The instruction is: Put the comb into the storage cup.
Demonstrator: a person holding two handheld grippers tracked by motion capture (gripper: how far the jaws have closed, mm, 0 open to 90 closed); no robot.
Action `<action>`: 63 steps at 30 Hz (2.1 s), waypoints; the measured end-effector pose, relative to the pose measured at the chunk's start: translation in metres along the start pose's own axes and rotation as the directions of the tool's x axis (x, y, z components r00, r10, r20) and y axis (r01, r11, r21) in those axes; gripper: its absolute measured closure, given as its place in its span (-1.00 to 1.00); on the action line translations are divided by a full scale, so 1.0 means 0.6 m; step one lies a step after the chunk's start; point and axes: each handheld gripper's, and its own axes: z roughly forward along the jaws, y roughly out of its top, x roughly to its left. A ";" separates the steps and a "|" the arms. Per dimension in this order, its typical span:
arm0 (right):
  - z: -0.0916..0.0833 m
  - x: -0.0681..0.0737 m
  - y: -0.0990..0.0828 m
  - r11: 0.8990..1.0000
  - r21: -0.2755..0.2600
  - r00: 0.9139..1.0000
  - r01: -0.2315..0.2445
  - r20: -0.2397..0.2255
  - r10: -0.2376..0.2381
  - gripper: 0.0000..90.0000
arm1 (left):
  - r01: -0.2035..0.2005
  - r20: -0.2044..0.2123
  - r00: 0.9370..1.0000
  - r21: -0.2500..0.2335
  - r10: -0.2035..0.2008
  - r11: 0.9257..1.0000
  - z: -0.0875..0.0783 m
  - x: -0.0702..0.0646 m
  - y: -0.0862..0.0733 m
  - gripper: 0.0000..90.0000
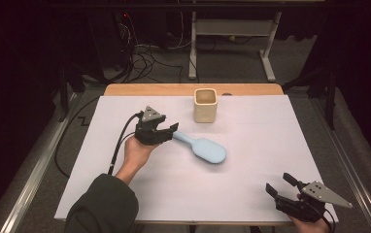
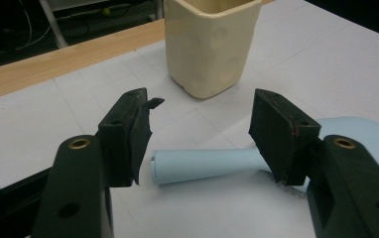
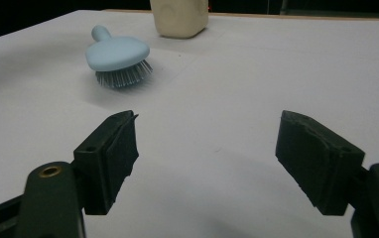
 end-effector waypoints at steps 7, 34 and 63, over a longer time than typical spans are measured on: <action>0.003 0.002 0.001 1.000 0.003 1.000 0.010 -0.003 -0.010 -0.45 | 0.004 -0.021 1.000 0.005 -0.004 1.000 0.000 0.007 0.004 -0.05; 0.003 0.002 0.000 1.000 0.008 1.000 0.007 -0.008 -0.007 -0.45 | -0.010 -0.047 0.999 0.279 0.024 0.960 0.052 0.008 0.083 0.11; 0.003 0.003 -0.001 1.000 0.011 1.000 0.015 -0.020 -0.015 -0.43 | -0.021 -0.045 0.997 0.558 0.056 0.829 0.154 0.015 0.084 0.89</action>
